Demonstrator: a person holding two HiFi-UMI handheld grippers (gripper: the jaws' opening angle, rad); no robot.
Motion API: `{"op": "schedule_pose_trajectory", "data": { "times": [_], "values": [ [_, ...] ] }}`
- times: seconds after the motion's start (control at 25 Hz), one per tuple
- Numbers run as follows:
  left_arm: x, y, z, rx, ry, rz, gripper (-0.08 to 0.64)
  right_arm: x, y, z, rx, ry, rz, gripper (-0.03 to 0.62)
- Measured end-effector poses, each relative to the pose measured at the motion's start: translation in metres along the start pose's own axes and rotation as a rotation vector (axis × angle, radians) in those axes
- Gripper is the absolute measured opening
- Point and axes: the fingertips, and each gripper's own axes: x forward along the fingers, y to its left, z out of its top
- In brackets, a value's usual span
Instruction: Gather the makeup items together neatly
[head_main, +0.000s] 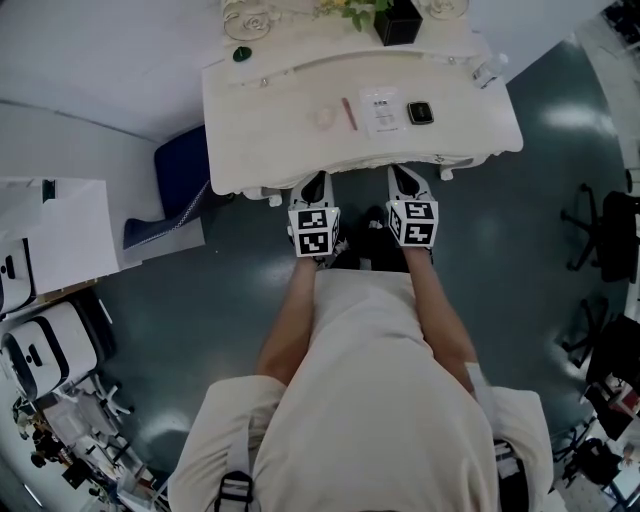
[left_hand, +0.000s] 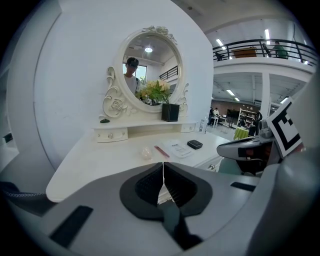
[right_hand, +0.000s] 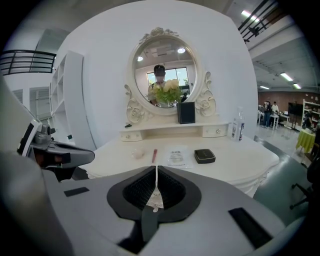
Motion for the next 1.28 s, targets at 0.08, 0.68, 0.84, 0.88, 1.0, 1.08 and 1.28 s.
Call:
{"op": "schedule_pose_trajectory", "data": {
  "times": [0.08, 0.68, 0.84, 0.88, 1.0, 1.08, 1.28],
  "values": [
    [-0.001, -0.001, -0.001, -0.003, 0.006, 0.006, 0.018, -0.003, -0.001, -0.001, 0.001, 0.0, 0.003, 0.046],
    [0.015, -0.01, 0.023, -0.057, 0.013, 0.084, 0.018, 0.004, -0.031, 0.024, -0.013, 0.02, 0.082, 0.046],
    [0.02, -0.008, 0.027, -0.058, 0.011, 0.092, 0.018, 0.009, -0.031, 0.025, -0.026, 0.025, 0.101, 0.045],
    [0.022, -0.008, 0.029, -0.059, 0.011, 0.094, 0.018, 0.01, -0.032, 0.027, -0.028, 0.024, 0.103, 0.046],
    [0.027, -0.007, 0.034, -0.065, 0.003, 0.098, 0.018, 0.011, -0.035, 0.031, -0.032, 0.021, 0.105, 0.046],
    [0.028, -0.009, 0.036, -0.066, 0.002, 0.098, 0.018, 0.011, -0.038, 0.031, -0.029, 0.021, 0.105, 0.046],
    [0.027, -0.01, 0.032, -0.059, 0.013, 0.093, 0.018, 0.01, -0.039, 0.027, -0.011, 0.025, 0.101, 0.044]
  ]
}}
